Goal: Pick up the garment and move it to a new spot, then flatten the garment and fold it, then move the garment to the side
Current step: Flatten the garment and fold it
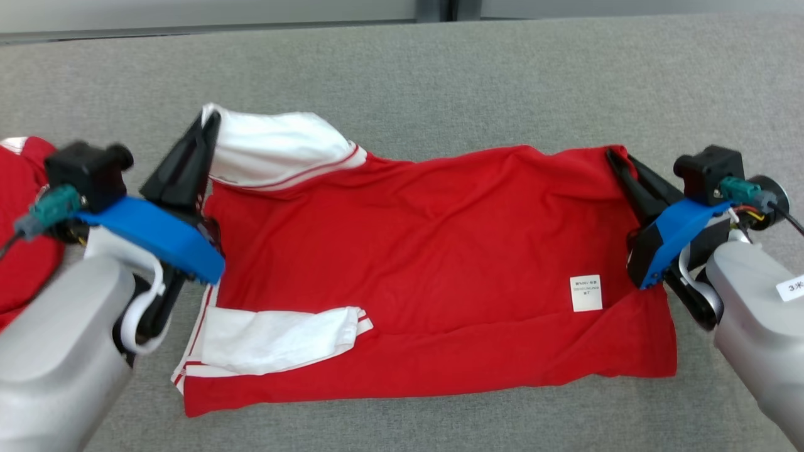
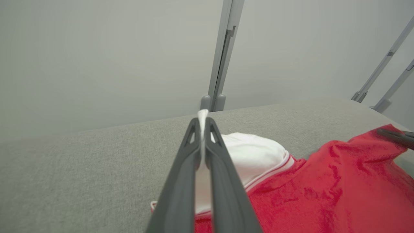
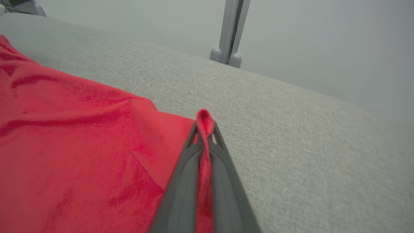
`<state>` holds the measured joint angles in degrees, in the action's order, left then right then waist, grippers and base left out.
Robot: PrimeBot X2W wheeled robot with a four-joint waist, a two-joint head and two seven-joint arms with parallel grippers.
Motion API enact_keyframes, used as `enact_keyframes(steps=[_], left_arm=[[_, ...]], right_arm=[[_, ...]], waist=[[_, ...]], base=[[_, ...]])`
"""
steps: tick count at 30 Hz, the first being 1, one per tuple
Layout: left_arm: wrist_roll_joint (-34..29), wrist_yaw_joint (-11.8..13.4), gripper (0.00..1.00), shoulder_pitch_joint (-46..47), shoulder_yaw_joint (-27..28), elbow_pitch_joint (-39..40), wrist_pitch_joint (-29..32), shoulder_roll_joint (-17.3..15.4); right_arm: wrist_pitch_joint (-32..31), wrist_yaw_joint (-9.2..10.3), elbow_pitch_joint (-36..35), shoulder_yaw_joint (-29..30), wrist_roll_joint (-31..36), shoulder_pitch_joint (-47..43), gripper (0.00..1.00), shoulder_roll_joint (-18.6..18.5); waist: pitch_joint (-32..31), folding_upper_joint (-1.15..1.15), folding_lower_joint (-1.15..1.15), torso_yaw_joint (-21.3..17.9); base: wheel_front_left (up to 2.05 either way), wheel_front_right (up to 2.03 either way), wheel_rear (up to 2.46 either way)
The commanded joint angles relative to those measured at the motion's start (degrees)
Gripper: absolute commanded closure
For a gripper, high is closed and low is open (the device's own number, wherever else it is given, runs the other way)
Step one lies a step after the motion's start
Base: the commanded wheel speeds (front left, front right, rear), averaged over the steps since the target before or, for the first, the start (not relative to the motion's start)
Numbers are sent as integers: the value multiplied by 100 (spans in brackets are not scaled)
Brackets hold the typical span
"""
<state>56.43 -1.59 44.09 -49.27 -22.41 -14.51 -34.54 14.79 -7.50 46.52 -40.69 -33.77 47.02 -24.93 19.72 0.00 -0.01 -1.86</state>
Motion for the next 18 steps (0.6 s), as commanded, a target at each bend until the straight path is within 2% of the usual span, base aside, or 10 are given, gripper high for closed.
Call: enact_keyframes(steps=[1,7,18], left_arm=[[32,95,100,-207,49,181,-35,-75],[71,429,100,-961,177,927,-64,-247],[201,756,100,-1897,377,1474,-70,-392]], right_arm=[[36,1,-42,26,65,-153,100,-33],[46,1,-319,346,211,-605,100,-113],[47,1,-785,967,468,-1469,100,-85]], waist=[[-60,0,1,31],[-278,0,1,171],[-553,0,1,202]], base=[[0,0,0],[0,0,0],[0,0,0]])
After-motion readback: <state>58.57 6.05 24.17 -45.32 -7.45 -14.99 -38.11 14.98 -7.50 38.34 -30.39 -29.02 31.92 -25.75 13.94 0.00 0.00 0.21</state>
